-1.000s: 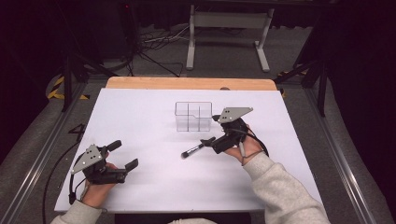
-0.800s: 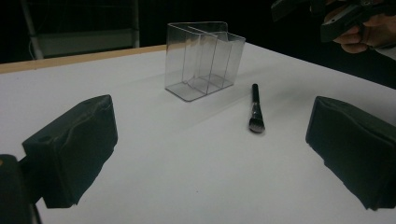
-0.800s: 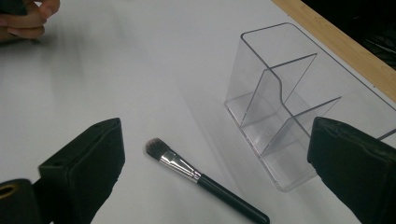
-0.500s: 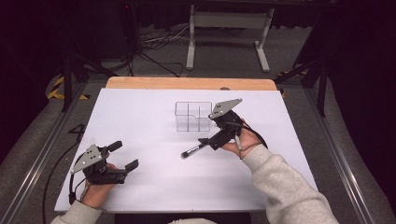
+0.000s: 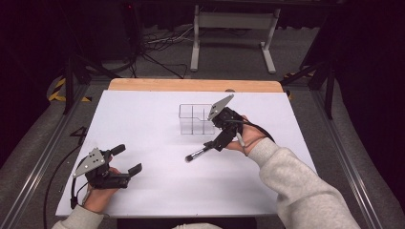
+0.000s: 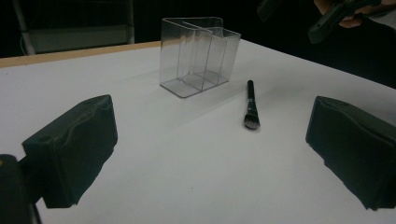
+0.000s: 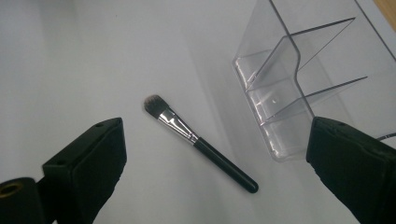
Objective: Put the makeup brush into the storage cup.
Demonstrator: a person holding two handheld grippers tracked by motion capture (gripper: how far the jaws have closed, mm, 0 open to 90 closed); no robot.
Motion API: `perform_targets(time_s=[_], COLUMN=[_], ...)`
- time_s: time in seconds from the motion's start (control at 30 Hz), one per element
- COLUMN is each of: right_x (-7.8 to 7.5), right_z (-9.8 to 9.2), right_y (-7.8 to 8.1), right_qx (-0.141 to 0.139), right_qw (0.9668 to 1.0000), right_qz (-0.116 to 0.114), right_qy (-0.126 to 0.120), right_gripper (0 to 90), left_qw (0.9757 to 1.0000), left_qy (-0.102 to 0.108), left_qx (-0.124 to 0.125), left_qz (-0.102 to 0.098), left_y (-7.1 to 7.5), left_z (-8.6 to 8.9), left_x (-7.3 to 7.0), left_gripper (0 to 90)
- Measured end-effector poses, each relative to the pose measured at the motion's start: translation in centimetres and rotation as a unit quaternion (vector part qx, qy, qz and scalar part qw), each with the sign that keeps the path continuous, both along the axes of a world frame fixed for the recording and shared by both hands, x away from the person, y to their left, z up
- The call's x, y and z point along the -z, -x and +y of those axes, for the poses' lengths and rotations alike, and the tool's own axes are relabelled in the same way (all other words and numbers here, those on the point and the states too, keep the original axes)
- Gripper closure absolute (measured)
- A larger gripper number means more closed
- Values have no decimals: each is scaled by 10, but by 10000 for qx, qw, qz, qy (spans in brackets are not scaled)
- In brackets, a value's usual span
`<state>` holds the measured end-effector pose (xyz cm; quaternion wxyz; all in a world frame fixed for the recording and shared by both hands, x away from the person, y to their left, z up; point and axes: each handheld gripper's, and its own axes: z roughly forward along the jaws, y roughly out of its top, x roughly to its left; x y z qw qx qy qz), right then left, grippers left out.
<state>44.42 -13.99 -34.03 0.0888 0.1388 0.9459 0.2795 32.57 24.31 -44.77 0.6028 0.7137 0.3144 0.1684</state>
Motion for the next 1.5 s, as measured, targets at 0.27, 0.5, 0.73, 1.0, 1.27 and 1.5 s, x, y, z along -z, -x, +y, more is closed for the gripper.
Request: perform_targets(time_s=[0.27, 0.5, 0.73, 1.0, 1.27, 1.5], right_x=[3, 10, 16, 28, 43, 56], right_z=[8, 13, 16, 22, 25, 29], right_y=[-4, -8, -12, -18, -22, -24], right_qx=[-98, -262, -373, -379, -316, -329], right_qw=[9996, 9989, 9980, 9970, 9954, 9933], right_qz=[157, 303, 371, 482, 593, 765], right_qy=[193, 251, 340, 471, 682, 796], right_gripper=[60, 57, 59, 76, 73, 101], left_qw=[10000, 10000, 10000, 10000, 10000, 10000], left_qy=[5, 24, 6, -8, -7, -1], left_qx=[26, 34, 43, 44, 11, 15], left_qz=[21, 31, 26, 36, 11, 28], left_y=[0, -1, -1, -1, -2, -2], left_z=[0, 0, 0, 1, 1, 1], left_x=[0, 1, 1, 2, 2, 3], left_gripper=[27, 28, 28, 28, 27, 27])
